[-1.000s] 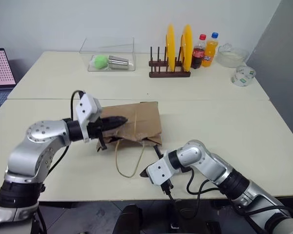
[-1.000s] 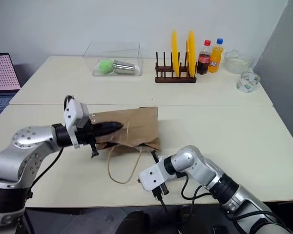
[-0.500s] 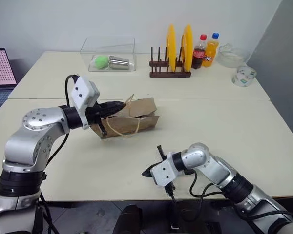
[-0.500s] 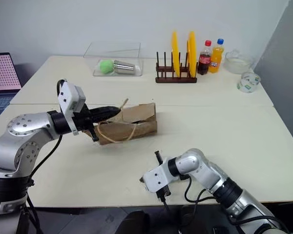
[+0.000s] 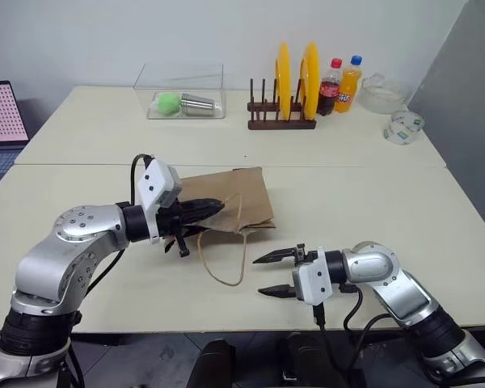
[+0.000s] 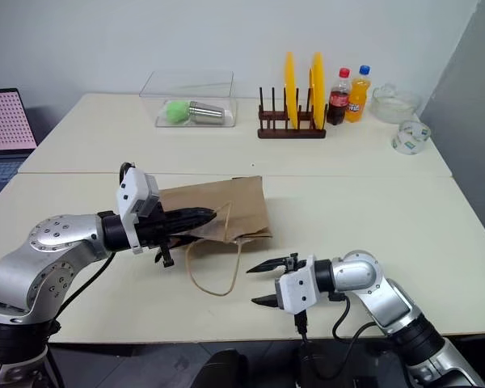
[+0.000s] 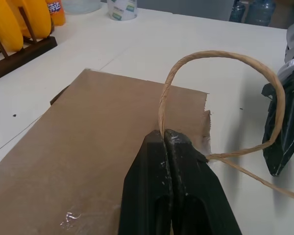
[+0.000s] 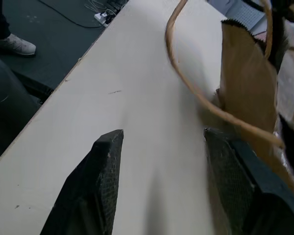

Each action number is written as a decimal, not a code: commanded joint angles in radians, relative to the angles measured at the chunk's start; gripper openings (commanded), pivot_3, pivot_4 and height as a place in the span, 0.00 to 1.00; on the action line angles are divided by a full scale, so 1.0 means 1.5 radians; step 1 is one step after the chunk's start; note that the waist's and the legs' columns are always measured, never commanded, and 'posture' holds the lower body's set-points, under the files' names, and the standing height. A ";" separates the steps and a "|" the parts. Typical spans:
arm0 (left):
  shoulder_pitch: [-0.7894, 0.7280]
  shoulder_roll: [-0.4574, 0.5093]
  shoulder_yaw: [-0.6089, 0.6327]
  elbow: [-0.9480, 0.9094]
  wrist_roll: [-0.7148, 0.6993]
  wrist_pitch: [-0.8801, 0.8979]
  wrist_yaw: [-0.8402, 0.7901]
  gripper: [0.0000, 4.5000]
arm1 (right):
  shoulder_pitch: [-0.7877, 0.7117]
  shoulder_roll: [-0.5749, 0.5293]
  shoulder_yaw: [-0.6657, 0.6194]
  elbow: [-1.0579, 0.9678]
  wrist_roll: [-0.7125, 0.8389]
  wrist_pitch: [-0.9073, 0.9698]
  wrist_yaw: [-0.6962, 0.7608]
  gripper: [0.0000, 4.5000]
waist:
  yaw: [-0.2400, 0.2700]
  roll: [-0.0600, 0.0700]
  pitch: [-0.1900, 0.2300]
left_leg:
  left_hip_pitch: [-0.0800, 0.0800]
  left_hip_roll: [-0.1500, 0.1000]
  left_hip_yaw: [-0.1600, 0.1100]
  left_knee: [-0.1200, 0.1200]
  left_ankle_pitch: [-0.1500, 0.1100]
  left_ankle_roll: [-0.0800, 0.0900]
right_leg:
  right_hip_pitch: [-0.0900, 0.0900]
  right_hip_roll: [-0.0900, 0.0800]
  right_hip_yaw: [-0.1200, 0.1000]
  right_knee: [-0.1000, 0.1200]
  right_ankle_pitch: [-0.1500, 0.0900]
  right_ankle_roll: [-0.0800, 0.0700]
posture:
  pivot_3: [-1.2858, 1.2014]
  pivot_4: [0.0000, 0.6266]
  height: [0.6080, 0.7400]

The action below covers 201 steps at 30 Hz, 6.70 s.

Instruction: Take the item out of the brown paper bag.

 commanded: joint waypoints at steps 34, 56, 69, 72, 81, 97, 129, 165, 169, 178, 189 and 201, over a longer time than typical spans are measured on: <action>-0.072 -0.036 0.021 0.027 -0.007 0.005 0.045 0.00 | -0.083 0.050 0.133 0.137 -0.210 -0.074 -0.024 0.01 | 0.002 0.000 0.000 | 0.002 0.000 0.000 0.000 0.000 0.000 | 0.002 0.000 0.000 -0.001 0.000 0.000 | 0.52 0.24 1.00; -0.280 -0.058 0.041 0.115 -0.035 0.081 0.095 0.00 | -0.071 0.010 0.153 0.106 -0.249 -0.040 -0.001 0.01 | 0.001 0.000 0.000 | 0.002 0.000 -0.001 0.000 0.000 -0.001 | 0.003 0.000 0.000 -0.002 -0.001 0.001 | 0.52 0.24 1.00; -0.219 -0.039 0.039 0.046 -0.076 0.100 0.055 0.00 | -0.040 -0.068 -0.009 -0.128 0.002 0.291 0.100 0.58 | 0.002 0.000 0.001 | 0.002 0.000 -0.001 0.000 0.000 -0.001 | 0.003 -0.001 -0.001 -0.003 -0.001 0.001 | 0.52 0.24 1.00; -0.214 -0.041 0.037 0.042 -0.079 0.100 0.056 0.00 | -0.020 -0.138 -0.059 -0.194 0.077 0.383 0.144 0.58 | 0.002 0.000 0.001 | 0.001 0.000 -0.001 0.000 0.000 -0.001 | 0.003 -0.001 -0.001 -0.003 -0.001 0.001 | 0.52 0.24 1.00; -0.217 -0.042 0.038 0.056 -0.081 0.096 0.054 0.00 | -0.145 -0.071 -0.135 -0.249 0.245 0.609 0.045 0.58 | -0.005 0.000 0.001 | 0.002 0.000 -0.001 -0.001 0.000 -0.001 | 0.003 0.000 -0.001 -0.002 -0.001 0.001 | 0.52 0.24 1.00; -0.239 -0.023 0.066 0.111 -0.062 0.080 0.050 0.00 | -0.328 0.125 0.134 -0.037 -0.071 0.576 -0.193 1.00 | -0.001 0.001 0.001 | 0.000 -0.001 -0.002 -0.001 -0.001 -0.001 | 0.002 -0.001 -0.001 -0.003 -0.001 0.001 | 0.52 0.24 1.00; -0.218 -0.001 0.068 0.156 -0.016 0.028 0.033 0.00 | -0.407 0.207 0.211 0.265 -0.339 0.321 -0.198 0.67 | -0.011 0.001 0.001 | 0.001 -0.001 -0.002 -0.001 -0.001 -0.001 | 0.002 -0.001 -0.001 -0.002 -0.001 0.001 | 0.52 0.24 1.00; -0.219 -0.023 0.042 0.233 0.088 -0.048 0.028 0.00 | -0.393 0.040 -0.299 0.090 0.209 0.476 -0.156 0.67 | 0.001 0.001 0.002 | 0.000 -0.002 -0.001 -0.009 0.000 -0.001 | 0.001 -0.003 -0.002 -0.010 0.001 -0.002 | 0.52 0.24 1.00; -0.225 -0.028 0.038 0.239 0.090 -0.053 0.025 0.00 | -0.298 -0.112 -0.227 0.151 0.067 0.374 -0.113 0.67 | 0.000 0.001 0.002 | -0.001 -0.001 0.002 -0.010 -0.001 -0.001 | 0.000 -0.003 -0.002 -0.011 0.001 -0.001 | 0.52 0.24 1.00; -0.236 -0.035 0.028 0.248 0.093 -0.063 0.019 0.00 | -0.269 -0.173 -0.080 0.358 -0.129 0.202 -0.095 0.67 | -0.016 0.002 0.003 | -0.002 0.000 0.004 -0.009 -0.001 -0.001 | -0.001 -0.003 -0.001 -0.010 0.000 0.000 | 0.52 0.24 1.00; -0.222 -0.032 0.032 0.235 0.093 -0.065 0.018 0.00 | -0.313 -0.155 -0.078 0.443 -0.144 0.173 -0.038 1.00 | -0.015 0.002 0.003 | 0.001 -0.001 0.004 -0.008 0.000 -0.001 | 0.002 -0.003 0.000 -0.010 0.000 0.002 | 0.52 0.24 1.00; -0.207 -0.033 0.024 0.238 0.112 -0.104 0.008 0.00 | -0.138 -0.168 -0.324 -0.004 0.178 0.490 0.009 1.00 | -0.005 0.002 0.003 | 0.000 -0.001 0.003 -0.009 0.000 -0.001 | 0.002 -0.003 -0.001 -0.010 0.001 0.000 | 0.52 0.24 1.00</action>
